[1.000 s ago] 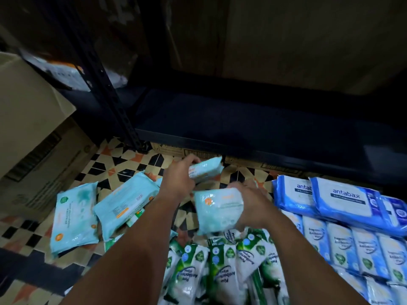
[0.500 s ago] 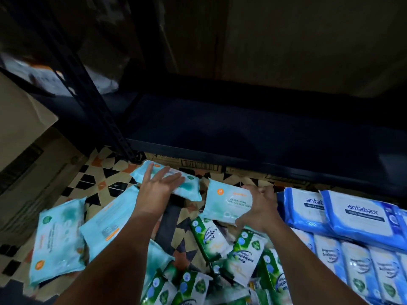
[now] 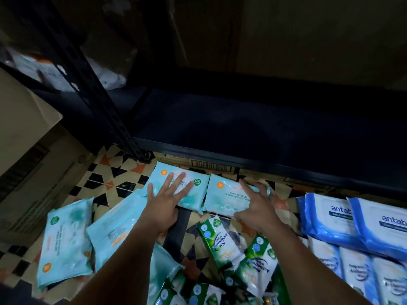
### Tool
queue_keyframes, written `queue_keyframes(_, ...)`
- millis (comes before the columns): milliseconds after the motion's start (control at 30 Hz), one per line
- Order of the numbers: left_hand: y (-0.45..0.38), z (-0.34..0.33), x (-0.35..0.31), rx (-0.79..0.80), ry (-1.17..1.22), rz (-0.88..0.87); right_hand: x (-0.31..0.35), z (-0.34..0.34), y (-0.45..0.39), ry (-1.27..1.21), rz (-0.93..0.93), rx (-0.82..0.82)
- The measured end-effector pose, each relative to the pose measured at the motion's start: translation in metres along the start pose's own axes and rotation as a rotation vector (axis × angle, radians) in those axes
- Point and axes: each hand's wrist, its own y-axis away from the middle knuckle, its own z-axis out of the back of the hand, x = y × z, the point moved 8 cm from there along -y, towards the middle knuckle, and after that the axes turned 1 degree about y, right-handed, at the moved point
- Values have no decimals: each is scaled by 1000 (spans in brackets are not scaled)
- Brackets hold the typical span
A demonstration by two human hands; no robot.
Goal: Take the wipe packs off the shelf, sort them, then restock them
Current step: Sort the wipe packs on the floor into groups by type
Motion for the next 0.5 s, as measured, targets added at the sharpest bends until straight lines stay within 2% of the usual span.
queue_keyframes(267, 0, 7, 4, 29, 71, 61, 22, -14, 2, 143, 71, 50)
queue_keyframes(500, -2, 7, 15, -6, 148, 34, 20, -19, -4, 196, 11, -5)
